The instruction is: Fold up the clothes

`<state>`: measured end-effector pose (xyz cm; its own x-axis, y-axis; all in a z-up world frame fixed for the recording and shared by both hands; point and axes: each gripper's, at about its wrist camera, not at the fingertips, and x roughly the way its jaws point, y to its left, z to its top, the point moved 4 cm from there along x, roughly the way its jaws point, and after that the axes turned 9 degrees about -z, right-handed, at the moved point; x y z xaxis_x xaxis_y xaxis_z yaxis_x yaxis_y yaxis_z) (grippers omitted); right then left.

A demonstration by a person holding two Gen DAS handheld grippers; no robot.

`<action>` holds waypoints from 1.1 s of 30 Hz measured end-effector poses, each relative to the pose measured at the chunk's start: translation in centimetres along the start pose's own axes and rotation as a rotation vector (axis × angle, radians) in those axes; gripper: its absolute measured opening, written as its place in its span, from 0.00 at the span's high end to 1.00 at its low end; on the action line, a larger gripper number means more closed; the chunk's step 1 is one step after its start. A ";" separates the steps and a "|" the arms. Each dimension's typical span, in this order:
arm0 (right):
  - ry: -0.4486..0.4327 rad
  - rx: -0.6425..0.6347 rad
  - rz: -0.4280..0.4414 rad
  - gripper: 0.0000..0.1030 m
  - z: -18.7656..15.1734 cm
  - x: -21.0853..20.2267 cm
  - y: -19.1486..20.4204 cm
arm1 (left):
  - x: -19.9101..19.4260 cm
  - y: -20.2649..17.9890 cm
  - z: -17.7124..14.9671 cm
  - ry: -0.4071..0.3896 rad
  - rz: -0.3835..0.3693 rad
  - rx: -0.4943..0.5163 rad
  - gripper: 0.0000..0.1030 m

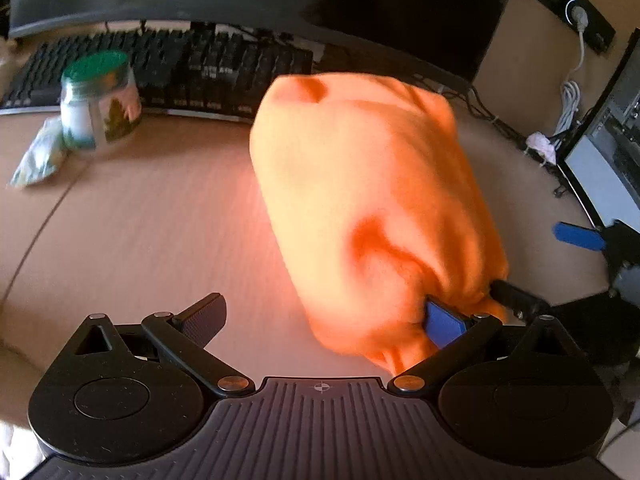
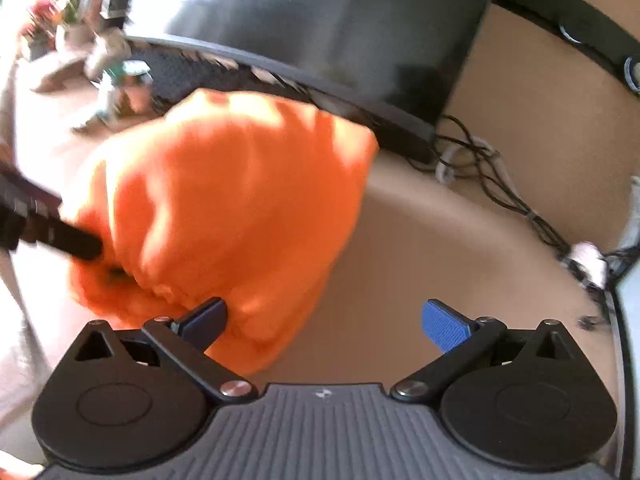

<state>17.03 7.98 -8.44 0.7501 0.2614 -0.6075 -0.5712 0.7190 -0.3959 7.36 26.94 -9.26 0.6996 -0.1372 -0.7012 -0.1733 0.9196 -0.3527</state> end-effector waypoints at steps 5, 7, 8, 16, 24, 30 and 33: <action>0.076 0.070 -0.221 0.00 0.8 2.1 -1.7 | -0.2 0.7 0.6 -0.008 -0.012 -0.010 0.00; 0.024 0.189 -0.150 0.00 1.6 -0.3 -3.0 | -0.5 0.9 0.6 -0.007 -0.023 -0.016 0.00; 0.001 0.199 -0.123 0.00 1.5 -1.5 -3.0 | -0.9 0.6 0.2 0.001 -0.046 -0.018 0.00; -0.025 -0.009 0.053 0.00 -1.9 -1.5 2.2 | -1.6 0.6 -2.4 0.005 0.054 -0.107 0.00; -0.157 0.170 0.166 0.00 -3.4 -5.1 -1.8 | -7.9 -6.2 -5.6 -0.253 0.204 -0.060 0.00; -0.196 0.295 0.245 0.00 -8.7 -9.8 -5.6 | -11.1 -12.3 -10.8 -0.426 0.243 -0.057 0.00; -0.197 0.340 0.195 0.00 -10.3 -11.2 -6.9 | -10.9 -13.7 -11.8 -0.389 0.260 -0.012 0.00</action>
<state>9.13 -6.53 -5.99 0.7073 0.5075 -0.4921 -0.5908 0.8066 -0.0172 -6.07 11.47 -4.06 0.8396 0.2475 -0.4835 -0.3833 0.9007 -0.2046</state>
